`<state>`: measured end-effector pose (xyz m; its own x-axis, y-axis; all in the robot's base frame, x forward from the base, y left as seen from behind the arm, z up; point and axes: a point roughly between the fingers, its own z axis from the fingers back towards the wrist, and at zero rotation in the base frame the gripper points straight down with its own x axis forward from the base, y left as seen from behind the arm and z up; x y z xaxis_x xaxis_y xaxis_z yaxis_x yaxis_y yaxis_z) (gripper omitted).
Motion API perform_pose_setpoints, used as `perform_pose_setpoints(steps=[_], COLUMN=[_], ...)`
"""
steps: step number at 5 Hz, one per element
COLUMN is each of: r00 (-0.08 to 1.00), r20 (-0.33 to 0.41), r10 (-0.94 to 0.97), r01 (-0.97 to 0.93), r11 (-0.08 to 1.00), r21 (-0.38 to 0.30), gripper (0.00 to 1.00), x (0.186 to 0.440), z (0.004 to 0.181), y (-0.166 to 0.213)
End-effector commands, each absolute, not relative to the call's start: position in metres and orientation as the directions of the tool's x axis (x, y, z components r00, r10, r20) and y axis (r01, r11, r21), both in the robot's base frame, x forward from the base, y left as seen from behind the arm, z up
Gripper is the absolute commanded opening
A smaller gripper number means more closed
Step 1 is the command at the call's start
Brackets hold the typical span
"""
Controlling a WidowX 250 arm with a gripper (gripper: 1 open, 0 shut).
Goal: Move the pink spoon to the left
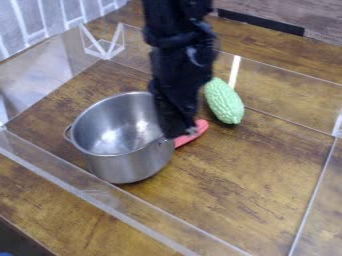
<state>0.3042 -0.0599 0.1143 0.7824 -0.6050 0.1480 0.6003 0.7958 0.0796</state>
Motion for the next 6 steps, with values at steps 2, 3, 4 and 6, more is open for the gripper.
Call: perform_pose_setpoints(steps=[2,3,4,6], r00=[0.732,0.734,0.762,0.83], r20=[0.258,0.26,0.262,0.25], r10=[-0.63,-0.628,-0.592,-0.499], r01=[0.623,0.614,0.574,0.478], r11=[0.773,0.776,0.805,0.867], r21=[0.121,0.142,0.15,0.145], gripper=[1.0,1.0,1.0,1.0], x=[0.34,0.355,0.363,0.381], z=[0.105,0.095,0.093,0.079], y=[-0.065,-0.055,-0.045,-0.031])
